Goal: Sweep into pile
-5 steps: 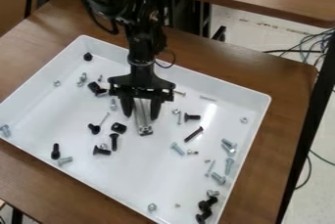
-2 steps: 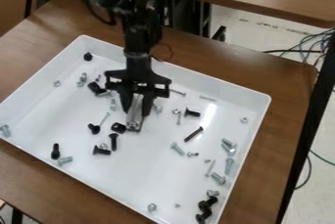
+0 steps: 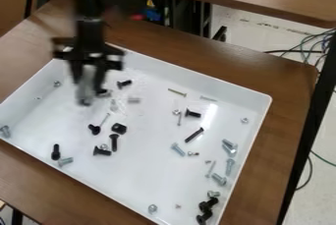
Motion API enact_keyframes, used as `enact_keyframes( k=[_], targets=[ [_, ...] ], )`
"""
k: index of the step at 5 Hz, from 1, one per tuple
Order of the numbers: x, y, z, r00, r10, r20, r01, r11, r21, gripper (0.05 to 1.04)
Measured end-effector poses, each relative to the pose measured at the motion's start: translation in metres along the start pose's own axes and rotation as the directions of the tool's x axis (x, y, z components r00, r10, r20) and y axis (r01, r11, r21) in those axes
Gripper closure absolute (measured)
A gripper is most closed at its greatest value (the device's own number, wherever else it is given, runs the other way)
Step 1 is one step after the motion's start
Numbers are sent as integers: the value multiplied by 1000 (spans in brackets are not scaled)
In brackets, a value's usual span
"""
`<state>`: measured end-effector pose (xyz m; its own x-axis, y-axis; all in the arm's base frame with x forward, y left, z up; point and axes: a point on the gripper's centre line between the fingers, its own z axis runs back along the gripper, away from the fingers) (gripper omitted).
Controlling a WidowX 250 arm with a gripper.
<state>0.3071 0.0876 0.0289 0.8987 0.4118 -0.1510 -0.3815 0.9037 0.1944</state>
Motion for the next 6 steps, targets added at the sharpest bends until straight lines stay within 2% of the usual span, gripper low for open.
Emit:
enact_keyframes(
  k=[1, 2, 3, 4, 6],
  targets=[
    [-15, 35, -21, 979, 181, -90, -182, 983, -2, 730],
    [-28, 42, -35, 957, 252, -142, -257, 966, -23, 730],
    [-35, 40, -43, 953, 259, -155, -267, 963, -33, 730],
    [-34, 38, -59, 948, 252, -196, -263, 964, -28, 730],
    [-2, 54, -78, 941, 289, -176, -302, 952, -54, 730]
  ],
)
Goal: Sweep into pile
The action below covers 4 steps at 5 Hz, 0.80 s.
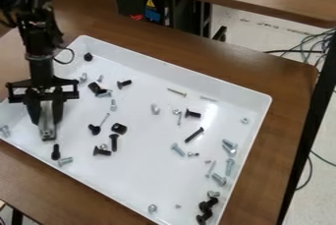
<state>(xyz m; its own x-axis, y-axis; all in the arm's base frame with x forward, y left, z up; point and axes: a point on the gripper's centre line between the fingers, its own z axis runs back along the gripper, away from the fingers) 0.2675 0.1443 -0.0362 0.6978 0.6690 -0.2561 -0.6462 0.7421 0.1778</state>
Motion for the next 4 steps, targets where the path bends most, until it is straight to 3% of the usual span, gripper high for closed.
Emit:
enact_keyframes(
  k=[1, 2, 4],
  targets=[
    [14, 0, 0, 998, -57, 8, 57, 998, 34, 730],
    [31, -9, 4, 963, -259, -68, 266, 953, 144, 730],
    [69, -21, 18, 834, -549, -64, 548, 808, 217, 730]
  ],
)
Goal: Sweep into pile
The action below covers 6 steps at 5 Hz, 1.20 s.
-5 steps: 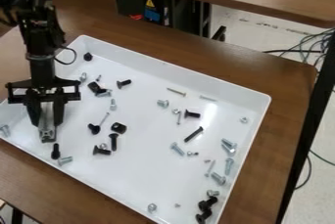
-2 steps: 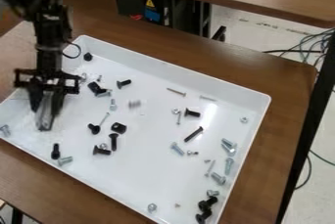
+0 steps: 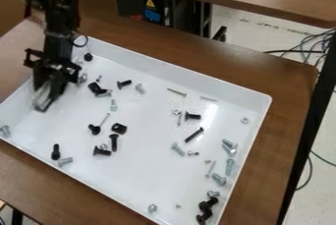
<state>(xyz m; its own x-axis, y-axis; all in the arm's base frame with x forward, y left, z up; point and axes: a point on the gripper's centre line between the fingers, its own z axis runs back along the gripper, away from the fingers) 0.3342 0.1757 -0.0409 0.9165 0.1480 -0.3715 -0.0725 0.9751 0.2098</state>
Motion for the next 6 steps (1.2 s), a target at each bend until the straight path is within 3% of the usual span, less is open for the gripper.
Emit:
enact_keyframes(
  k=[1, 2, 3, 4, 5, 6],
  targets=[
    [26, -13, 12, 978, -207, 22, 205, 976, 74, 730],
    [32, -28, 14, 939, -341, 43, 337, 938, 80, 730],
    [33, -44, 17, 917, -386, 102, 378, 921, 93, 730],
    [26, -83, 23, 862, -486, 143, 479, 874, 80, 731],
    [16, -127, 29, 811, -564, 154, 558, 826, 83, 731],
    [8, -161, 31, 777, -589, 223, 590, 804, 69, 731]
  ],
)
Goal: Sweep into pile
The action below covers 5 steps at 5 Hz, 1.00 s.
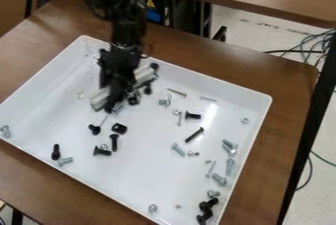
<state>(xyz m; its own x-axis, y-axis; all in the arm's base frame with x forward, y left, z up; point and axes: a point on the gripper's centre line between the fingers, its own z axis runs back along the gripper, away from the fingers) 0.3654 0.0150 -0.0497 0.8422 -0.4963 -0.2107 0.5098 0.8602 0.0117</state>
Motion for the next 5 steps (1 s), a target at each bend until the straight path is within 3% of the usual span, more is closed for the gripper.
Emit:
enact_keyframes(
  k=[2, 3, 4, 5],
  targets=[
    [40, -90, 9, 992, -130, 8, 129, 991, 43, 730],
    [46, -144, 16, 989, -139, 41, 139, 990, 2, 731],
    [34, -162, 24, 995, -90, 52, 92, 995, -26, 730],
    [30, -157, 33, 996, -56, 72, 59, 997, -42, 730]
  ],
)
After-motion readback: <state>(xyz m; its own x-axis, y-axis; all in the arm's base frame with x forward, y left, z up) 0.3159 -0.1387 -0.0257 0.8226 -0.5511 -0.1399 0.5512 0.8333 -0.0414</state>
